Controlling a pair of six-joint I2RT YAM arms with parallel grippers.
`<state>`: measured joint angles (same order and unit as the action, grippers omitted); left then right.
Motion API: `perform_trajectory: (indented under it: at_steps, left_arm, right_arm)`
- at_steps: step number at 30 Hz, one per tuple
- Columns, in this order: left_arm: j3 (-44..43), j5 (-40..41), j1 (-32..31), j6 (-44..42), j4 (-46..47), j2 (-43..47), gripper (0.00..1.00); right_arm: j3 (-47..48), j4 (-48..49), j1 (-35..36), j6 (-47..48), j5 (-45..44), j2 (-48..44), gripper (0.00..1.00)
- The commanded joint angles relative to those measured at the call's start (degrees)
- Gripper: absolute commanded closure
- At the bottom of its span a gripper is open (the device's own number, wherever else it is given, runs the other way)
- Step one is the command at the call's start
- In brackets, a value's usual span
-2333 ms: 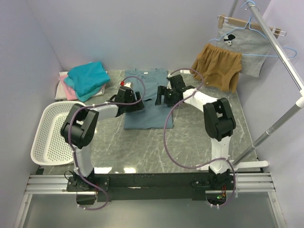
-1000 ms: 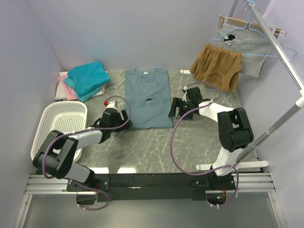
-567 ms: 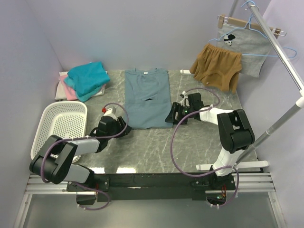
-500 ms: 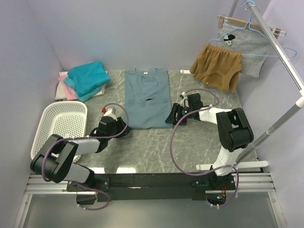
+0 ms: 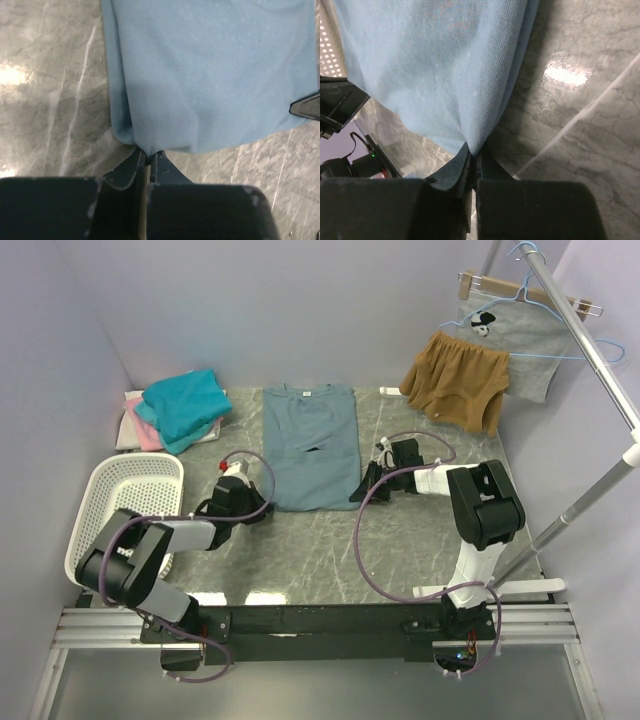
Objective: Fold and stack the t-shirts
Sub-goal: Grab one side of the 2/3 rectangular tshirt with both arms
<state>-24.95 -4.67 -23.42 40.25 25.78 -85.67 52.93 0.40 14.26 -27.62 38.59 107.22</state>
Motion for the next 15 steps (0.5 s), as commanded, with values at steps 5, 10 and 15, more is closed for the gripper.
perform_trajectory:
  at_steps: [5, 10, 15]
  left_arm:
    - [4.81, -3.4, 0.13, 0.79, -8.02, 13.22, 0.99]
    - [6.84, -1.84, -4.17, 4.48, -15.66, 21.49, 0.99]
    - [9.39, 0.79, -15.47, 12.37, -22.17, 29.32, 0.99]
  right_arm:
    - [-7.74, -3.04, 0.42, 1.25, -3.96, -8.6, 1.0]
    - [-15.73, -3.13, 0.85, 0.28, -4.4, -16.49, 1.0]
    - [-23.21, -3.56, 2.26, -3.84, -4.66, -25.81, 1.0]
